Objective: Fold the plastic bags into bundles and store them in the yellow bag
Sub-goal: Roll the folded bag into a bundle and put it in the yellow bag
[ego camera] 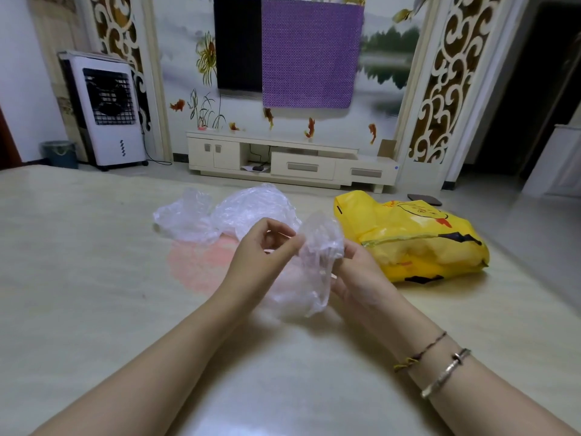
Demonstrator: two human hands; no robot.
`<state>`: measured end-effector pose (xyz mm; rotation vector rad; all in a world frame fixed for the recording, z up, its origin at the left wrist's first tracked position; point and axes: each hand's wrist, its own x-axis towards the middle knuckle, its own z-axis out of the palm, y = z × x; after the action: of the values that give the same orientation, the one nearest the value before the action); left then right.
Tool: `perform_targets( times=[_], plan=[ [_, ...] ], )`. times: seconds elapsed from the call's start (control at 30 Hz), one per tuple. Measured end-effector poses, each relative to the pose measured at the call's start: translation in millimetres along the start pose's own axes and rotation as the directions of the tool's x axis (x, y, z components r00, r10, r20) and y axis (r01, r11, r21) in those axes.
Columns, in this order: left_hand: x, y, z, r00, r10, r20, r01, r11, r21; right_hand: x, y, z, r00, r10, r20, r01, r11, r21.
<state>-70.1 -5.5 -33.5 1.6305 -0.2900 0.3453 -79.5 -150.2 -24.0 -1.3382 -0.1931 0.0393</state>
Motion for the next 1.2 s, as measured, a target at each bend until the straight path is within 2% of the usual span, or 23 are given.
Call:
perform_targets(
  times=[0.13, 0.27, 0.37, 0.47, 0.57, 0.6, 0.67, 0.73, 0.8, 0.87, 0.93, 0.97, 1.03, 1.13, 1.2],
  plan=[
    [1, 0, 1, 1.000, -0.006, 0.026, 0.005, 0.999, 0.047, 1, -1, -1, 0.998, -0.039, -0.039, 0.038, 0.999, -0.017],
    [5, 2, -9, 0.996, 0.017, -0.087, -0.023, 0.997, -0.068, 8, -6, -11, 0.970, -0.043, -0.238, 0.063, 0.995, 0.075],
    [4, 1, -12, 0.989, 0.008, -0.146, -0.017, 0.998, -0.057, 8, -10, -16, 0.945, -0.080, -0.317, 0.120, 0.987, 0.109],
    [2, -1, -11, 0.991, 0.007, -0.134, -0.005, 1.000, 0.010, 10, -10, -17, 0.893, -0.129, -0.431, 0.139, 0.990, -0.010],
    [-1, -3, -11, 0.997, -0.049, -0.055, 0.055, 0.991, 0.125, 11, -11, -20, 0.823, -0.253, -0.509, 0.125, 0.954, -0.273],
    [-1, -3, -11, 0.996, -0.083, -0.038, 0.087, 0.986, 0.141, 10, -13, -21, 0.821, -0.287, -0.493, 0.134, 0.937, -0.323],
    [0, 0, -12, 0.989, -0.135, -0.055, 0.140, 0.985, 0.100, 6, -18, -20, 0.880, -0.272, -0.390, 0.150, 0.937, -0.315],
    [1, 6, -12, 0.977, -0.203, -0.067, 0.200, 0.978, -0.057, 1, -22, -18, 0.957, -0.190, -0.218, 0.128, 0.955, -0.268],
    [2, 13, -13, 0.953, -0.299, 0.045, 0.302, 0.931, -0.203, -2, -23, -19, 0.987, -0.139, -0.081, 0.109, 0.948, -0.297],
    [0, 17, -14, 0.913, -0.350, 0.209, 0.387, 0.906, -0.174, -3, -21, -19, 0.991, -0.131, -0.012, 0.120, 0.937, -0.329],
    [-7, 20, -13, 0.890, -0.305, 0.339, 0.341, 0.939, -0.050, -2, -19, -18, 0.989, -0.147, -0.010, 0.133, 0.924, -0.358],
    [-9, 21, -12, 0.895, -0.278, 0.348, 0.296, 0.955, 0.001, -2, -19, -17, 0.986, -0.163, -0.030, 0.140, 0.914, -0.380],
    [-9, 19, -11, 0.931, -0.248, 0.267, 0.265, 0.964, -0.029, 1, -18, -19, 0.983, -0.159, -0.090, 0.111, 0.912, -0.395],
    [-2, 16, -15, 0.975, -0.196, 0.101, 0.216, 0.940, -0.264, 4, -16, -21, 0.998, 0.023, -0.051, -0.039, 0.937, -0.348],
    [1, 18, -17, 0.985, -0.170, 0.036, 0.172, 0.926, -0.336, 3, -12, -17, 0.992, 0.121, -0.043, -0.128, 0.935, -0.330]
  ],
)
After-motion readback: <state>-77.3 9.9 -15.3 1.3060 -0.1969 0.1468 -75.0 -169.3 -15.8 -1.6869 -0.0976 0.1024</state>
